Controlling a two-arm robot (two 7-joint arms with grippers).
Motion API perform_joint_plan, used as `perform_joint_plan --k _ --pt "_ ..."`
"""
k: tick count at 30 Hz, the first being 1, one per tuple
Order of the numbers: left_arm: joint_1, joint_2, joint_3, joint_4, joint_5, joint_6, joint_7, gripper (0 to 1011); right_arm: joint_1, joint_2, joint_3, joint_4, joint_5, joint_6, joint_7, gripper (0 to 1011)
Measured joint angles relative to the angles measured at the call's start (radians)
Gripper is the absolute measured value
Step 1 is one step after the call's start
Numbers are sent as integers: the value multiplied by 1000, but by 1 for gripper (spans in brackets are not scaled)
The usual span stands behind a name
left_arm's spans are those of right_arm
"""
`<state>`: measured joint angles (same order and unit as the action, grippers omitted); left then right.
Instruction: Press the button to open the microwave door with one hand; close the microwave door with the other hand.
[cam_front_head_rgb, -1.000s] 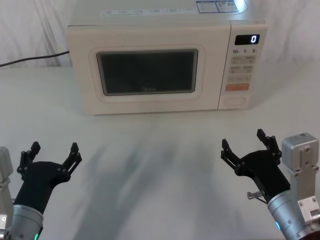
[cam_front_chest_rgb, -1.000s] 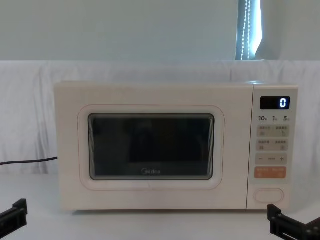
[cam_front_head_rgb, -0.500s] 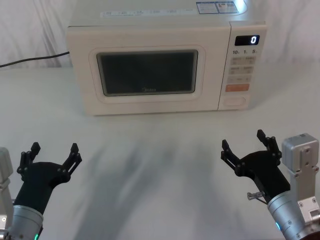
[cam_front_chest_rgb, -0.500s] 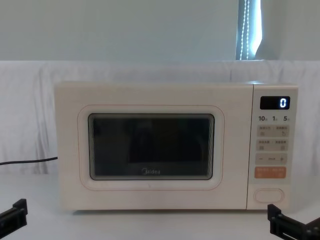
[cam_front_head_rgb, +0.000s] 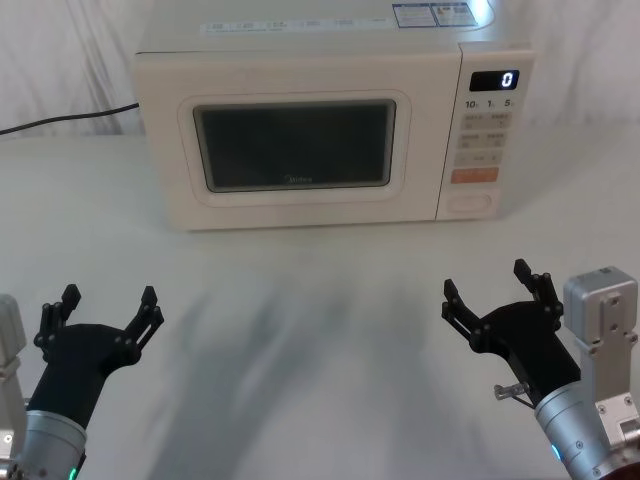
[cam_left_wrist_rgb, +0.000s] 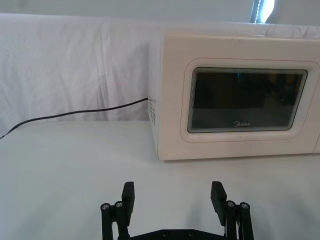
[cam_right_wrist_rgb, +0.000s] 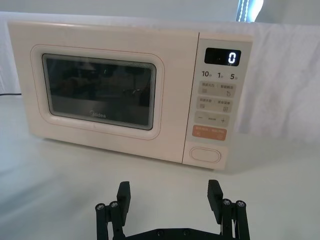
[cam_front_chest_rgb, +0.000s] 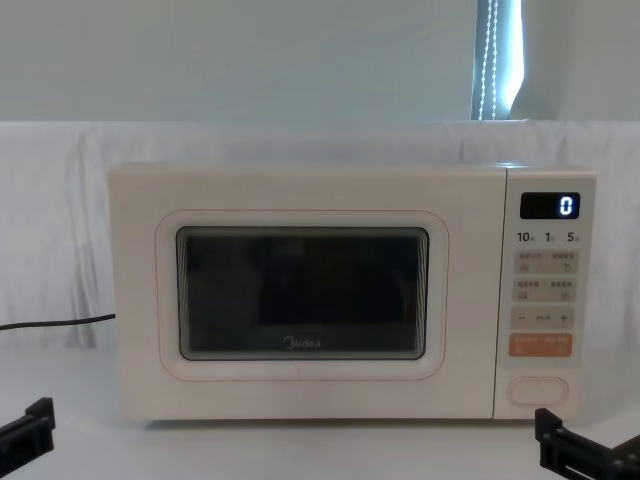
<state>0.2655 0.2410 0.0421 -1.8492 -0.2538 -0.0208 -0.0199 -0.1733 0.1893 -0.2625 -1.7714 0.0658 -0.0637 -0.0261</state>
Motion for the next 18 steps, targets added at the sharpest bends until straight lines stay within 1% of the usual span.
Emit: perform_joint_plan --k 18 --pt "0 0 0 0 0 0 0 1001 0 0 0 0 0 0 0 1000"
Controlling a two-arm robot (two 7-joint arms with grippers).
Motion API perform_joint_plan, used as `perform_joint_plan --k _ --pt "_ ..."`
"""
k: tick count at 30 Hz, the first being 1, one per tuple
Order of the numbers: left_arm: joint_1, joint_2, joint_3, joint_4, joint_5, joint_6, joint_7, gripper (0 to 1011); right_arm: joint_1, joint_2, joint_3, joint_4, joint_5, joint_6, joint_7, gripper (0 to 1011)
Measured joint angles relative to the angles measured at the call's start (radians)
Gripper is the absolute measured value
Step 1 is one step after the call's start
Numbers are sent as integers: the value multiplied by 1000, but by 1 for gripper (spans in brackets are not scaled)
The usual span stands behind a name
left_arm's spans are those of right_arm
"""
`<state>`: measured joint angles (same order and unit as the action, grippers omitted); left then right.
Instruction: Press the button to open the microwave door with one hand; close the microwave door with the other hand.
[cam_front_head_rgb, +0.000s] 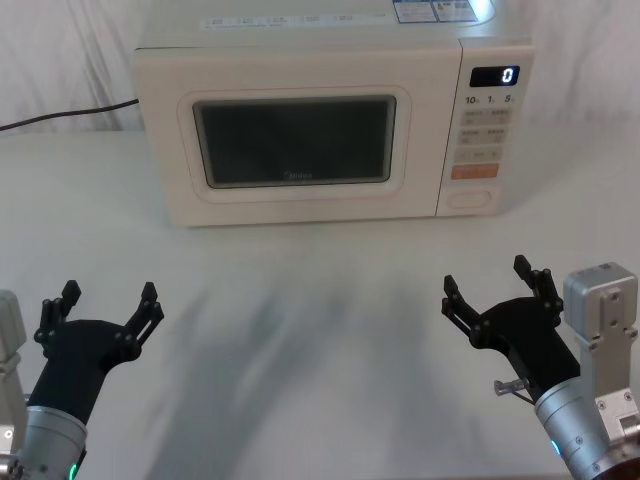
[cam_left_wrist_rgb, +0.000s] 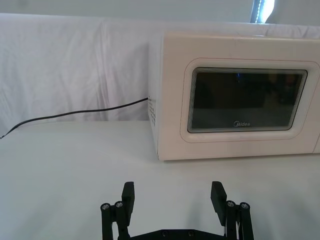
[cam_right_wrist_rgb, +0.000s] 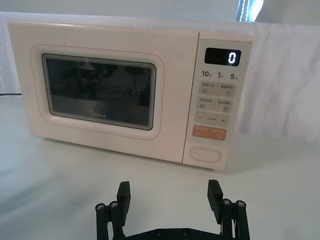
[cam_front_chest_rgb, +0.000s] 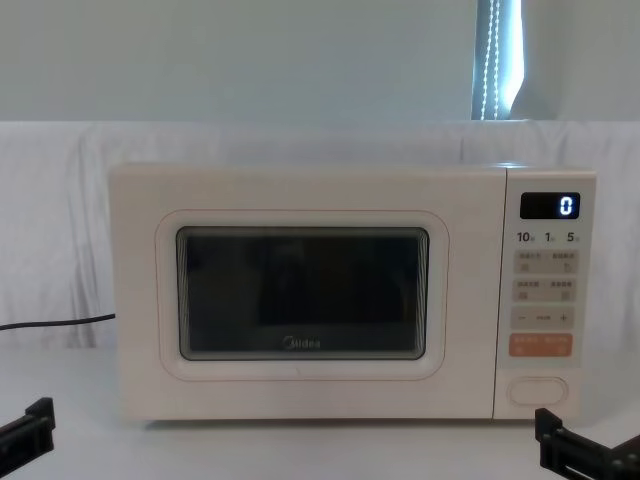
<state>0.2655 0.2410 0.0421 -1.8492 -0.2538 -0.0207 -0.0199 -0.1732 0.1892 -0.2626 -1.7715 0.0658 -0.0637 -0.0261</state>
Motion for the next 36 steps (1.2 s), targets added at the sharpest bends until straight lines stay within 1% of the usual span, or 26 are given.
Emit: perform_joint_plan --k 36 --pt "0 0 0 0 0 0 0 1001 0 0 0 0 0 0 0 1000"
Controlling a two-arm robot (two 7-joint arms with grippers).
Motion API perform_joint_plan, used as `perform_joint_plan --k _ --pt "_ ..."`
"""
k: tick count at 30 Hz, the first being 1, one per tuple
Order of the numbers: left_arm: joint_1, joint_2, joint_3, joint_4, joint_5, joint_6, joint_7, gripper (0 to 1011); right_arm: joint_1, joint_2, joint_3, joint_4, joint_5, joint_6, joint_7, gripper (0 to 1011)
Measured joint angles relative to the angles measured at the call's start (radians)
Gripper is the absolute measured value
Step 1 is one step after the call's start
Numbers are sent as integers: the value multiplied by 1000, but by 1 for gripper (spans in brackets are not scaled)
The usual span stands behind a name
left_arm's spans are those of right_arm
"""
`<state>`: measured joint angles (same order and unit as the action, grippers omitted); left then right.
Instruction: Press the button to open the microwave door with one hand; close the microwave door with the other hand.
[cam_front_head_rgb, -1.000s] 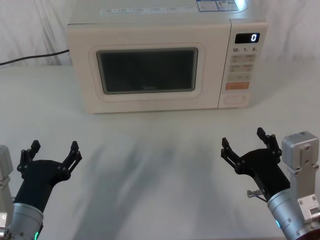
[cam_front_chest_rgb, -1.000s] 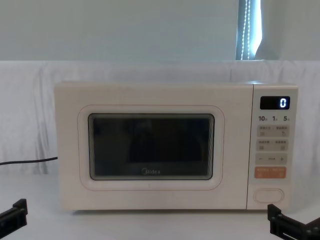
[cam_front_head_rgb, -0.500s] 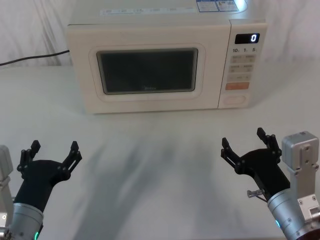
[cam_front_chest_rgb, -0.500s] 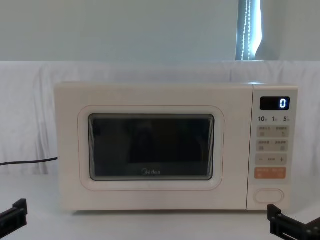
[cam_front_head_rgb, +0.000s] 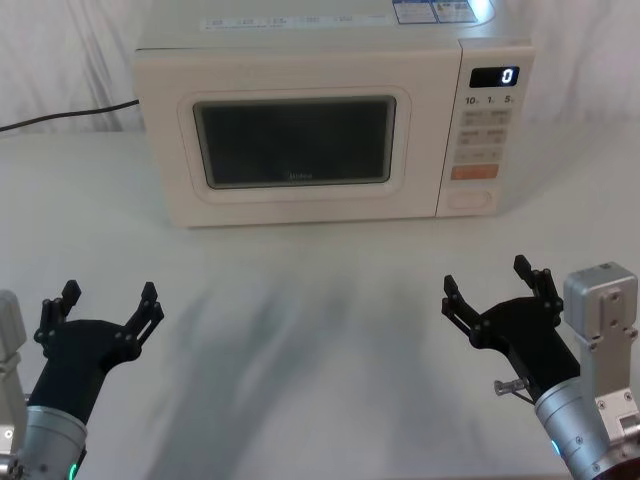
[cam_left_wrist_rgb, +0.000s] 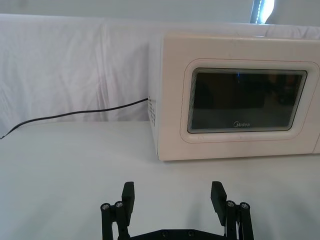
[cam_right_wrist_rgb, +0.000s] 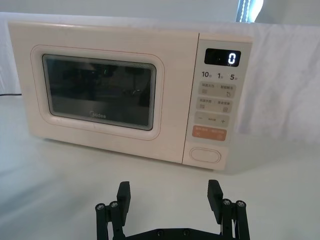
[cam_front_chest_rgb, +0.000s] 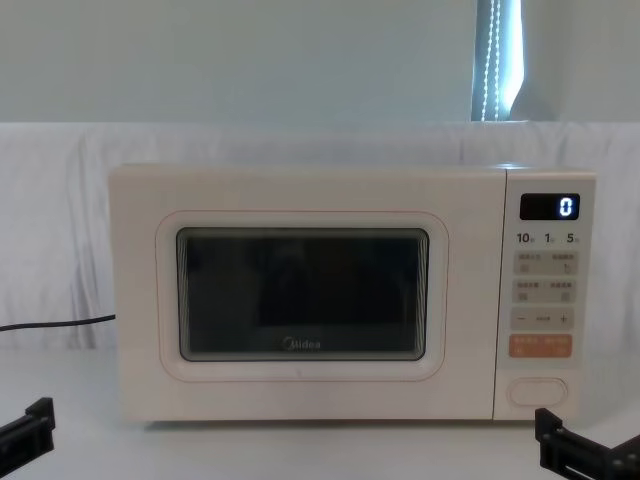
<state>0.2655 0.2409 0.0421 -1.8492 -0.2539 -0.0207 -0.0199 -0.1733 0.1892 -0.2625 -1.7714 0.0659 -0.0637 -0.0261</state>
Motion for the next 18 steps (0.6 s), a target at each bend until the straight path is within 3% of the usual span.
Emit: perform_joint_plan --k 8,18 --pt "0 0 0 0 0 0 0 1001 0 0 0 0 0 0 0 999" --pt "0 0 0 0 0 0 0 1001 0 0 0 0 0 0 0 799"
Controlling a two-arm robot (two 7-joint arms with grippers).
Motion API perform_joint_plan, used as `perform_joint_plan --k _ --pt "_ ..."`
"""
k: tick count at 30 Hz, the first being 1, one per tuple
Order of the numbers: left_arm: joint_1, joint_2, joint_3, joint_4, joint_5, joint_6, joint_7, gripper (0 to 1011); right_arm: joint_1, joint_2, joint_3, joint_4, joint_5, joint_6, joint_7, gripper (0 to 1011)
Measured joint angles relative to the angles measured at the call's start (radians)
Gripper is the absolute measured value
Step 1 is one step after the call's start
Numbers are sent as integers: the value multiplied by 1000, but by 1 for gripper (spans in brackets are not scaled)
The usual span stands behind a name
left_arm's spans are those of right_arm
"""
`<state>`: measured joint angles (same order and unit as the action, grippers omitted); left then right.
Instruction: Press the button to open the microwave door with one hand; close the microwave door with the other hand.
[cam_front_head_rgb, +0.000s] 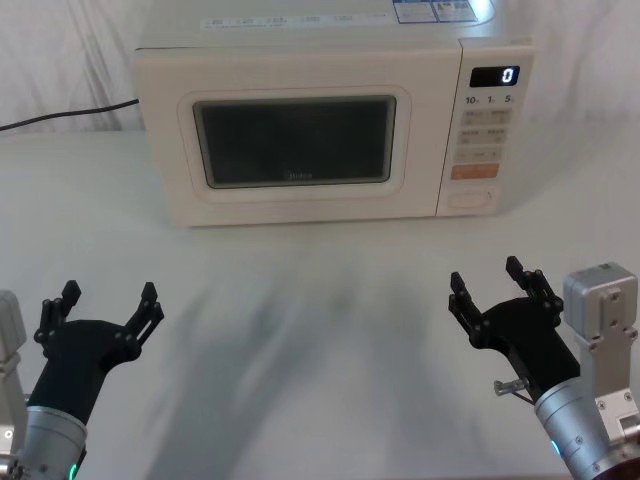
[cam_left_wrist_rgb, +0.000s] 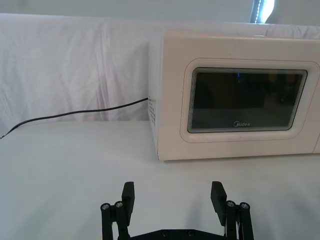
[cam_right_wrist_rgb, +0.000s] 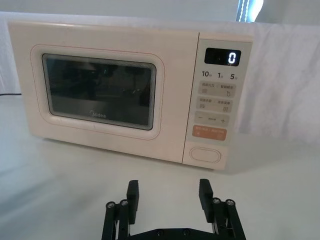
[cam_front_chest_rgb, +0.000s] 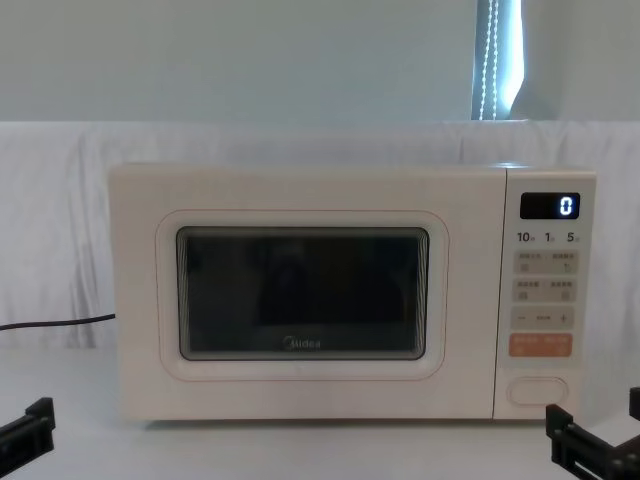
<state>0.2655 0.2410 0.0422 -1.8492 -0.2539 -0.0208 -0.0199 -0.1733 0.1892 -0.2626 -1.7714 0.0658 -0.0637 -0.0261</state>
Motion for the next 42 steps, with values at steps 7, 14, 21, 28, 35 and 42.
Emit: perform_joint_plan --k 7,14,21,28,35,42 --pt "0 0 0 0 0 0 0 1001 0 0 0 0 0 0 0 593" --pt "0 0 0 0 0 0 0 1001 0 0 0 0 0 0 0 379" --pt "0 0 0 0 0 0 0 1001 0 0 0 0 0 0 0 125" --pt "0 0 0 0 0 0 0 1001 0 0 0 0 0 0 0 0" --pt "0 0 0 0 0 0 0 1001 0 0 0 0 0 0 0 0" --pt "0 0 0 0 0 0 0 1001 37 -36 16 38 8 8 17 0"
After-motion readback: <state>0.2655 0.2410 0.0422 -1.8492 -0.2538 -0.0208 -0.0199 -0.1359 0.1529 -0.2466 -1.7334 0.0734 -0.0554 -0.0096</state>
